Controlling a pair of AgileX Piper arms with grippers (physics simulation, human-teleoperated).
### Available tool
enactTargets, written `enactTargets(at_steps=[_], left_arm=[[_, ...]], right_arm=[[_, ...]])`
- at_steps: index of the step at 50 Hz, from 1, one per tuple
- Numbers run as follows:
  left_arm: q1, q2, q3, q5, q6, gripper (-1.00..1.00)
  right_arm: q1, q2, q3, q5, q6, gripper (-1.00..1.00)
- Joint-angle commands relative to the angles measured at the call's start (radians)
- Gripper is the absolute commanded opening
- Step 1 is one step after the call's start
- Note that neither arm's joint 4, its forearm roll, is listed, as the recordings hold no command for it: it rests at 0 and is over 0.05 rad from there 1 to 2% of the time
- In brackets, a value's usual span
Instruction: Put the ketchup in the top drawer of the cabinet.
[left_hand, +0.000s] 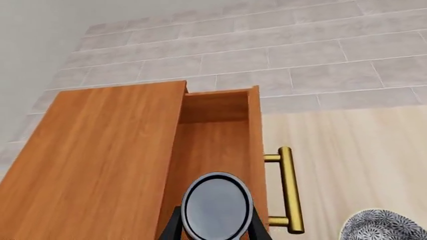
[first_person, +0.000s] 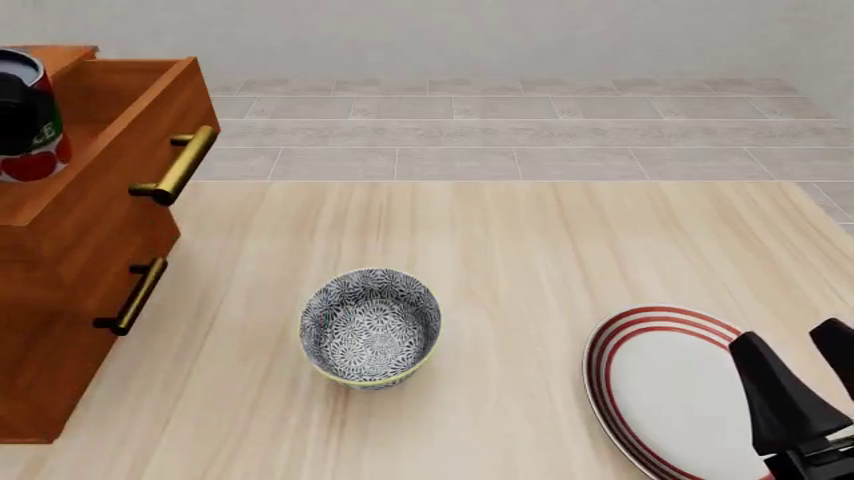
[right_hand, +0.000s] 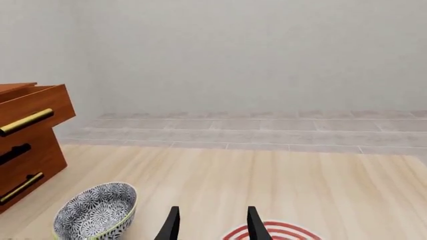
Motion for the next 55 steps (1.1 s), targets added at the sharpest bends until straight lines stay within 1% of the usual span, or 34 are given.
enactTargets(at_steps=[1,5,6,8,16,30,36,37,44,55], left_arm=[[0.026,0.010,0.009,-0.017,0.042,-1.00],[0.029,0.005,0.020,-0.021,0.055,-1.00],[0.026,0.006,0.017,-0.017,0.046,-1.00],[0.031,0.006,0.026,-0.026,0.052,-1.00],[0.025,0.012,0.079,-0.061,0.053,-1.00],[0.024,0.012,0.072,-0.061,0.041,-1.00],[0.017,0.007,0.087,-0.067,0.036,-1.00],[0.018,0.007,0.088,-0.068,0.037,1.00],[0.018,0.002,0.066,-0.050,0.039,1.00],[0.017,-0.008,0.071,-0.047,0.040,1.00]], right_arm=[[0.001,0.007,0.004,-0.007,0.000,1.00],[0.001,0.005,0.005,-0.006,0.000,1.00],[0.001,0.004,0.004,-0.004,0.000,1.00],[0.000,0.003,0.004,-0.003,0.000,1.00],[-0.001,0.002,0.002,0.002,-0.001,1.00],[0.001,0.008,0.006,-0.005,-0.005,1.00],[0.007,0.008,0.005,-0.006,-0.006,1.00],[0.008,0.008,0.006,-0.007,-0.006,1.00],[0.010,0.008,0.008,-0.010,-0.004,1.00],[0.015,-0.011,0.002,0.007,-0.002,1.00]])
